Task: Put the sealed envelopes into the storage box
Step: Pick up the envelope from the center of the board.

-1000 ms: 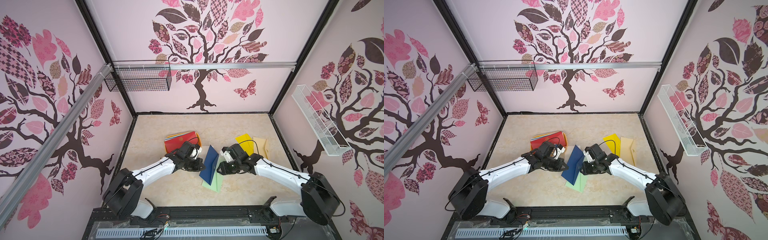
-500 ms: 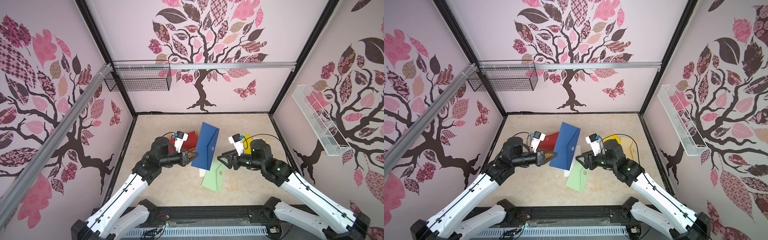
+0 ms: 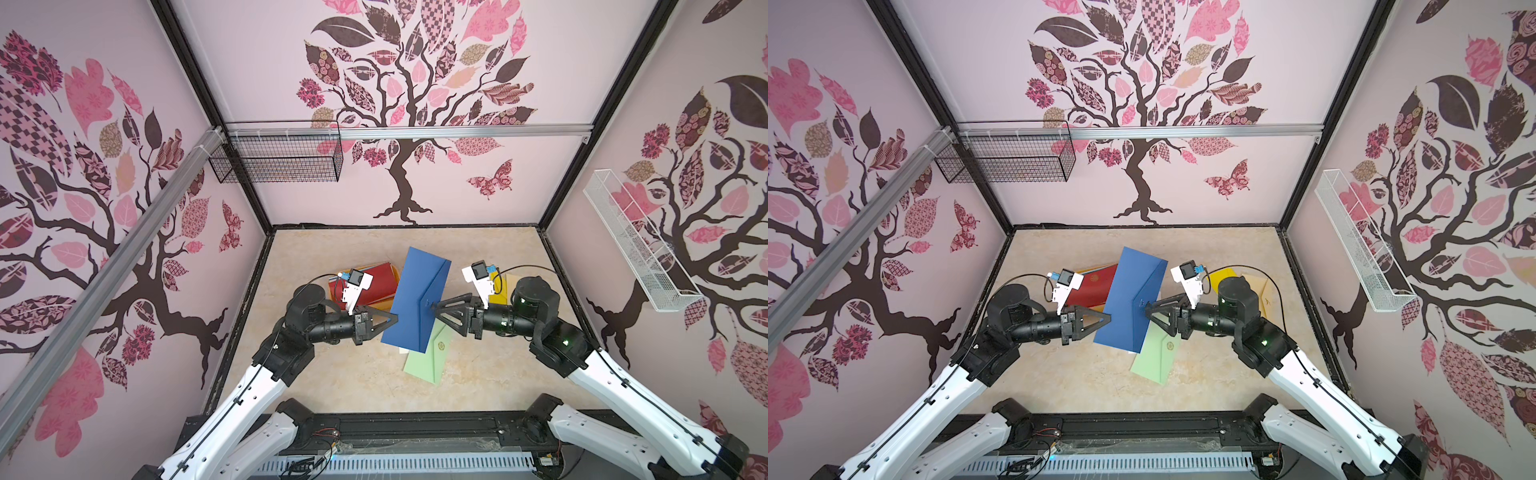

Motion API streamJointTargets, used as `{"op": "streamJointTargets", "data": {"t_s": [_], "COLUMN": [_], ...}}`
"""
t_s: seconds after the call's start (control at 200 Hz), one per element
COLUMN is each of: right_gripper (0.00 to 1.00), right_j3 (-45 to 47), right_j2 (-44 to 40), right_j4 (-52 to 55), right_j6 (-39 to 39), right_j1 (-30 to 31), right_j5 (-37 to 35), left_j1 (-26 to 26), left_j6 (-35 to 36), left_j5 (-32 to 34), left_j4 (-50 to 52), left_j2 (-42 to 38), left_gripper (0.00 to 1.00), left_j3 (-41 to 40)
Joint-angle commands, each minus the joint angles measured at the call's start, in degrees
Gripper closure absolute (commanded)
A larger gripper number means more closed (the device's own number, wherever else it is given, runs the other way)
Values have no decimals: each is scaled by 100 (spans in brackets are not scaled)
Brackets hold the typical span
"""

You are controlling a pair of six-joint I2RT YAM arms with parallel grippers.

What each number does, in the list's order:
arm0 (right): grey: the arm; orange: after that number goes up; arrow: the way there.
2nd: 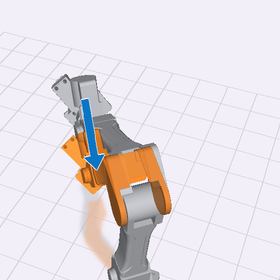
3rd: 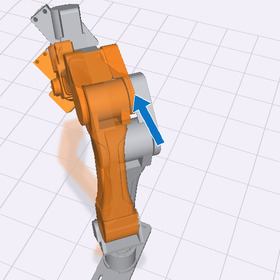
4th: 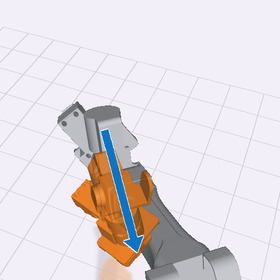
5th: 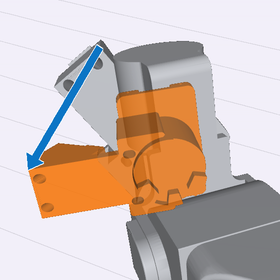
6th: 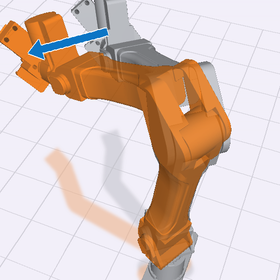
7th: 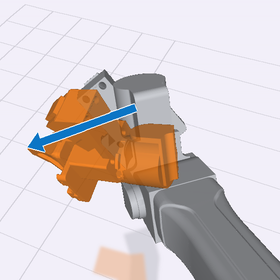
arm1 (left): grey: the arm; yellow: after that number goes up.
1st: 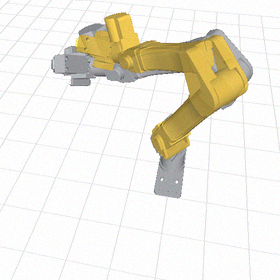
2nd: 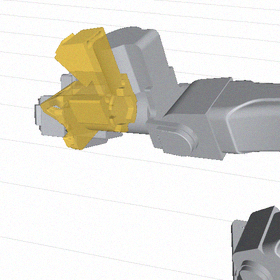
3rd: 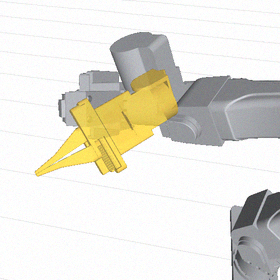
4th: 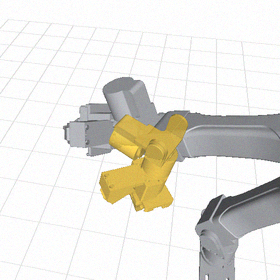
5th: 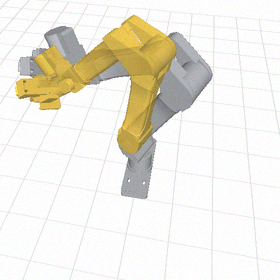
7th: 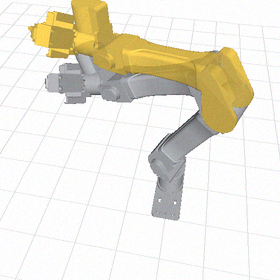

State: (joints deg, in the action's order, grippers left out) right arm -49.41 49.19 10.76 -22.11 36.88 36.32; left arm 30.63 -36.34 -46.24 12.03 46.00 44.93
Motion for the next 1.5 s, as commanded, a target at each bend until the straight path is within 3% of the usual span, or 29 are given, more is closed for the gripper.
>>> {"op": "streamJointTargets", "data": {"t_s": [0.0,0.26,0.505,0.765,0.945,1.0,1.065,1.125,1.225,1.315,1.385,1.496], "right_gripper": [53,54,56,75,92,99,100,100,100,100,100,100], "right_j3": [-218,-101,-247,-216,-243,-285,-394,-597,-1052,-1544,-1959,-2847], "right_j2": [-5,-111,88,189,124,113,171,294,621,1114,1616,2552], "right_j4": [-216,-9,-266,-843,-721,-610,-364,43,841,1421,1908,2785], "right_j6": [-179,-133,-457,-971,-826,-704,-443,-12,1000,1949,2636,3454], "right_j1": [1,-3,8,6,-2,5,1,-1,-1,4,5,5], "right_j5": [141,-185,211,453,271,153,-27,-247,-655,-949,-1028,-1188], "left_j1": [-14,-18,-20,-19,-14,-17,-22,-21,-16,-62,-92,-182], "left_j6": [-128,-246,-320,-400,-368,-341,-258,-57,455,570,453,238], "left_j5": [-176,-149,-183,-166,-62,-6,126,527,2273,4152,5223,5617], "left_j4": [-367,-466,-617,-764,-692,-633,-477,-39,1415,2587,3168,3420], "left_j2": [-148,-369,-379,-328,-328,-324,-352,-410,-589,-664,-691,-726], "left_gripper": [100,100,100,100,100,82,67,46,33,30,29,27], "left_j3": [-38,-115,-243,-335,-346,-348,-353,-276,5,110,70,-47]}}
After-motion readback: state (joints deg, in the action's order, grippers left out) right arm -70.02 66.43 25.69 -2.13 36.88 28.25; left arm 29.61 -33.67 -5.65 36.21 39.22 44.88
